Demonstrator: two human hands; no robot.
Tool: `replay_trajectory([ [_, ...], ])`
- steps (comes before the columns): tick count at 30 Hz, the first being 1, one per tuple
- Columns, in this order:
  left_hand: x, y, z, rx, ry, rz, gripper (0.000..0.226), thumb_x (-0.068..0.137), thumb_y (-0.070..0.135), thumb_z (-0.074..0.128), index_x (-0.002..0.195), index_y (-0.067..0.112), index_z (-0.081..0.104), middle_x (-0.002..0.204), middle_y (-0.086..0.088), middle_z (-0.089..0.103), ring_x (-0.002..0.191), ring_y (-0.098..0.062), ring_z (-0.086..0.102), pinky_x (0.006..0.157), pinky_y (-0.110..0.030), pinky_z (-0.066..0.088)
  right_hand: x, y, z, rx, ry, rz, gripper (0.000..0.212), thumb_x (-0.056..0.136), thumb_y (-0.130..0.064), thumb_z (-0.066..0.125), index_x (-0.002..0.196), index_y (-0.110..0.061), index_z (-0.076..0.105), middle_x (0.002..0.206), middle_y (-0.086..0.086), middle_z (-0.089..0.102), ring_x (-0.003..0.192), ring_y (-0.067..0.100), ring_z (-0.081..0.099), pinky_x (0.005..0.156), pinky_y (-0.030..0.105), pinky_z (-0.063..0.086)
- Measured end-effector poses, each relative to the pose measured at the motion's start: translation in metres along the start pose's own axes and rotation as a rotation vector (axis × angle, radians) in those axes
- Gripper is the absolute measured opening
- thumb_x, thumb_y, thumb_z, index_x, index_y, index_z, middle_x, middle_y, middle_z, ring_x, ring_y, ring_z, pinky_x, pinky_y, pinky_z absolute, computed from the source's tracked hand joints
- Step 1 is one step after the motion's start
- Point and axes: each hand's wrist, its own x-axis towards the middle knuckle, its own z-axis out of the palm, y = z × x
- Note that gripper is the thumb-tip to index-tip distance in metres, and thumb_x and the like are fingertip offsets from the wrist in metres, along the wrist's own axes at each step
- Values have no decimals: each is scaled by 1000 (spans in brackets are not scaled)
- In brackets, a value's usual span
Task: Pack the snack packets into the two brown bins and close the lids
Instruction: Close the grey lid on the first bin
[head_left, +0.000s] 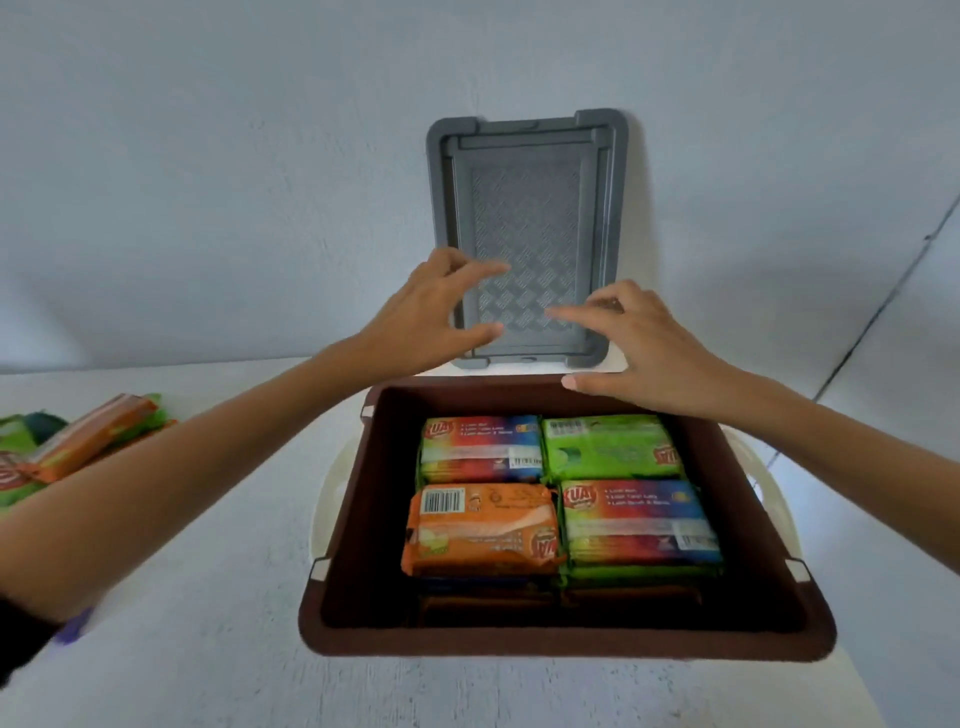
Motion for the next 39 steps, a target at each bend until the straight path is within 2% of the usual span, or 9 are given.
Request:
replay_trajectory([
  [6, 54, -45, 31, -46, 30, -305, 87, 83, 33, 65, 148, 29, 6, 150, -20, -7, 135, -47, 14, 111, -50, 21, 76, 25, 16, 11, 94, 279, 88, 85, -30, 64, 146, -42, 2, 152, 18, -17, 140, 40, 0, 109, 51, 25],
  [10, 75, -57, 59, -66, 125, -399, 93, 83, 30, 66, 148, 30, 0, 150, -23, -16, 136, -50, 6, 106, -52, 29, 113, 52, 32, 63, 146, 397, 110, 78, -25, 73, 143, -45, -14, 149, 19, -30, 139, 47, 1, 107, 57, 28],
  [13, 88, -63, 72, -88, 213, -363, 97, 80, 24, 68, 147, 30, -2, 150, -23, -16, 135, -49, 13, 97, -49, 40, 128, 68, 42, 118, 193, 381, 121, 72, -22, 79, 143, -40, -17, 150, 27, -22, 137, 51, 13, 108, 52, 28],
  [17, 100, -65, 85, -30, 244, -365, 110, 76, 17, 73, 145, 32, -11, 149, -27, -6, 124, -43, 37, 80, -35, 49, 135, 77, 57, 90, 318, 296, 120, 70, -10, 80, 147, -36, -8, 144, 26, 9, 121, 46, 41, 101, 44, 40],
  [21, 103, -64, 85, 46, 314, -394, 109, 75, 13, 74, 147, 31, -7, 143, -25, 13, 103, -35, 51, 69, -30, 50, 133, 80, 56, 104, 410, 245, 116, 69, 7, 75, 148, -35, 1, 131, 21, 24, 106, 38, 51, 92, 39, 49],
  [25, 102, -62, 67, 48, 378, -348, 107, 72, 16, 77, 147, 32, 2, 139, -21, 21, 102, -30, 50, 64, -26, 48, 128, 75, 37, 79, 454, 225, 112, 71, 4, 75, 148, -34, 4, 127, 19, 28, 89, 32, 57, 78, 34, 53],
  [27, 102, -56, 51, 49, 417, -314, 107, 72, 18, 78, 147, 32, 3, 138, -20, 23, 105, -30, 50, 66, -26, 49, 124, 68, 23, 77, 485, 210, 111, 71, 1, 76, 148, -33, 5, 128, 18, 29, 89, 31, 57, 79, 33, 53],
  [33, 88, -20, -13, 49, 526, -256, 101, 74, 24, 77, 147, 29, 8, 141, -17, 24, 122, -32, 43, 89, -37, 51, 106, 37, -35, 69, 549, 128, 109, 71, -5, 78, 149, -31, 6, 131, 19, 27, 100, 33, 54, 83, 36, 52],
  [39, 51, 14, -71, 84, 500, -252, 107, 70, 29, 79, 148, 30, 6, 140, -17, 25, 124, -32, 41, 89, -39, 49, 69, -2, -85, 23, 499, 61, 113, 69, -13, 81, 148, -33, 3, 131, 19, 26, 97, 34, 52, 88, 41, 49],
])
